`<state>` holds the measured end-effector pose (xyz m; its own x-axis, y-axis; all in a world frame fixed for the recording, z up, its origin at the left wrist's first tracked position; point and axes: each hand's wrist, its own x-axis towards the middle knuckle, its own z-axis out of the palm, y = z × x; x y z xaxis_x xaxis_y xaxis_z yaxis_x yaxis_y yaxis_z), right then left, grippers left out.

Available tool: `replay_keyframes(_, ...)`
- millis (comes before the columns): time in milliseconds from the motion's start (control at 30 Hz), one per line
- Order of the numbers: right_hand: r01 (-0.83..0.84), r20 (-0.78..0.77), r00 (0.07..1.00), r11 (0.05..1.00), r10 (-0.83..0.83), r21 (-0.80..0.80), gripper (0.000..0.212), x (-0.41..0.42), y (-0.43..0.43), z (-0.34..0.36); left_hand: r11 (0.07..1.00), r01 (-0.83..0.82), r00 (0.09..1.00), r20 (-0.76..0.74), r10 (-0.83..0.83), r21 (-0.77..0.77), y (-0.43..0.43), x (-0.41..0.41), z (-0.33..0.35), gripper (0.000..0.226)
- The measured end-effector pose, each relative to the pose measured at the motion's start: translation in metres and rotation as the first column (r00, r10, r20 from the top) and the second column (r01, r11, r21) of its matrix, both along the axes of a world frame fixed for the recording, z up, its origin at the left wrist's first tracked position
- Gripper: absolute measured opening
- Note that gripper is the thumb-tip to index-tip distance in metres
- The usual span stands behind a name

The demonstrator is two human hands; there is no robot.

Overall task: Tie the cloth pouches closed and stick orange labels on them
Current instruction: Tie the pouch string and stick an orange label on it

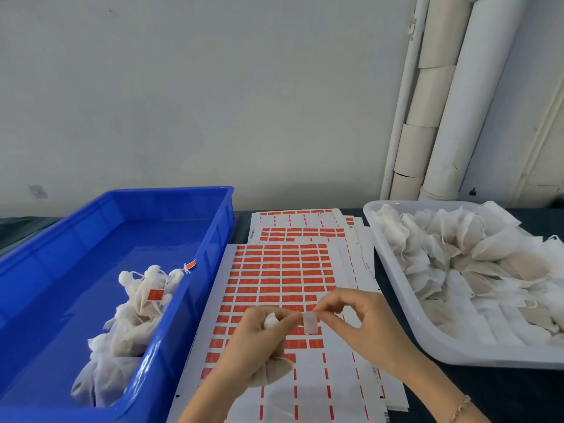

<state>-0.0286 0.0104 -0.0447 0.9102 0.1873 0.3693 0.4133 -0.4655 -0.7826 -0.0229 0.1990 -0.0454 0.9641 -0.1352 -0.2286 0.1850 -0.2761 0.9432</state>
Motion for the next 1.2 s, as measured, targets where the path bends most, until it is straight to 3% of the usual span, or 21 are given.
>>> replay_keyframes(167,0.001,0.266,0.963,0.984,0.047,-0.176,0.014,-0.002,-0.002,-0.004,0.985,-0.036,0.99,-0.14,0.012,-0.167,0.001,0.001,0.001,0.02)
replay_keyframes(300,0.029,0.407,0.91,0.965,0.082,-0.259,0.014,-0.001,-0.004,-0.009,0.979,-0.062,0.982,-0.188,0.025,-0.192,0.0,0.003,0.0,0.03)
replay_keyframes(500,0.059,0.471,0.877,0.953,0.092,-0.296,0.016,0.0,-0.006,-0.013,0.975,-0.07,0.979,-0.201,0.027,-0.209,-0.001,0.003,0.001,0.02)
replay_keyframes(767,0.104,0.499,0.852,0.884,0.157,-0.456,0.021,-0.003,-0.008,-0.014,0.975,-0.086,0.985,-0.165,0.052,-0.205,-0.006,-0.001,0.003,0.03)
replay_keyframes(867,0.072,0.433,0.896,0.934,0.094,-0.351,0.021,-0.006,-0.006,-0.013,0.981,-0.117,0.991,-0.079,0.106,-0.158,-0.01,-0.004,0.005,0.014)
replay_keyframes(933,0.076,0.307,0.951,0.992,-0.04,-0.104,0.019,-0.01,0.002,-0.01,0.979,-0.138,0.99,-0.028,0.135,-0.151,-0.011,-0.006,0.005,0.009)
replay_keyframes(1000,0.121,0.14,0.981,0.987,-0.135,0.106,0.013,-0.011,0.01,-0.008,0.982,-0.133,0.99,0.021,0.137,-0.132,-0.011,-0.008,0.006,0.007)
replay_keyframes(1100,0.133,-0.021,0.991,0.981,-0.131,0.143,0.007,-0.007,0.018,-0.012,0.992,-0.107,0.988,0.106,0.114,-0.065,-0.01,-0.009,0.008,0.006)
replay_keyframes(1200,0.141,-0.052,0.99,0.974,-0.134,0.178,0.005,-0.004,0.023,-0.015,0.994,-0.109,0.979,0.177,0.101,0.033,-0.008,-0.01,0.009,0.007)
